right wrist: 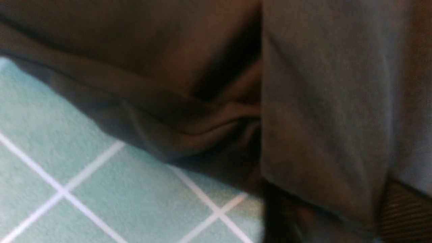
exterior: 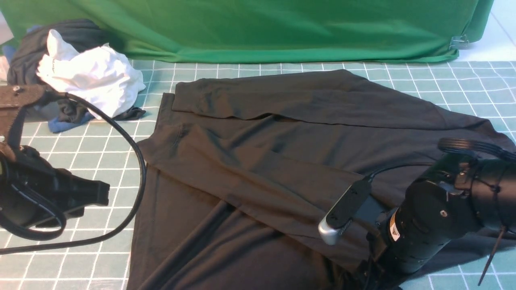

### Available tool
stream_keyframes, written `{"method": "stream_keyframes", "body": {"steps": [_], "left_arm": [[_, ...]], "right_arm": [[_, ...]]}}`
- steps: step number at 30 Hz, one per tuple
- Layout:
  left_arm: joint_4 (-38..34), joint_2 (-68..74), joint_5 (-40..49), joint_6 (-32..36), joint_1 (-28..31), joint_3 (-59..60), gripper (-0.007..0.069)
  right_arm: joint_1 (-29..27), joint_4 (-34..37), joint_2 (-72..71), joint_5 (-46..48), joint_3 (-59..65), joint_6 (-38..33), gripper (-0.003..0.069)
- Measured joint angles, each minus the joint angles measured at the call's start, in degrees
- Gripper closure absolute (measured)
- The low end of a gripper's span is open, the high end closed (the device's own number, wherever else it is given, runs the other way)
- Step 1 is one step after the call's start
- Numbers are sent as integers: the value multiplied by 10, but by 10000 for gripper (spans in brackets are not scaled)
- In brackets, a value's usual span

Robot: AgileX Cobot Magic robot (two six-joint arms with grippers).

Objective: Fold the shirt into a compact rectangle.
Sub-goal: 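Grab the top left corner of the dark shirt with the left gripper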

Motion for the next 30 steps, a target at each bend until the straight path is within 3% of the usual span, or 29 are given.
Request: {"method": "stream_keyframes", "body": {"steps": [2,3,6,13,24,28,30], "left_arm": [[1,0,0,0,0,0,613],[1,0,0,0,0,0,613],[2,0,0,0,0,0,613],[16,0,0,0,0,0,613],[16,0,0,0,0,0,613],[16,0,0,0,0,0,613],[16,0,0,0,0,0,613]], "right_arm": [[0,-3,0,7,0,1,508],[0,-3,0,10,0,0,558],[0,-4,0,22,-1,1,608],[1,4,-31,95,12,33,614],[1,42,-107,123,86,48,612],[1,45,-108,127,92,54,533],[1,49,-108,132,92,65,436]]}}
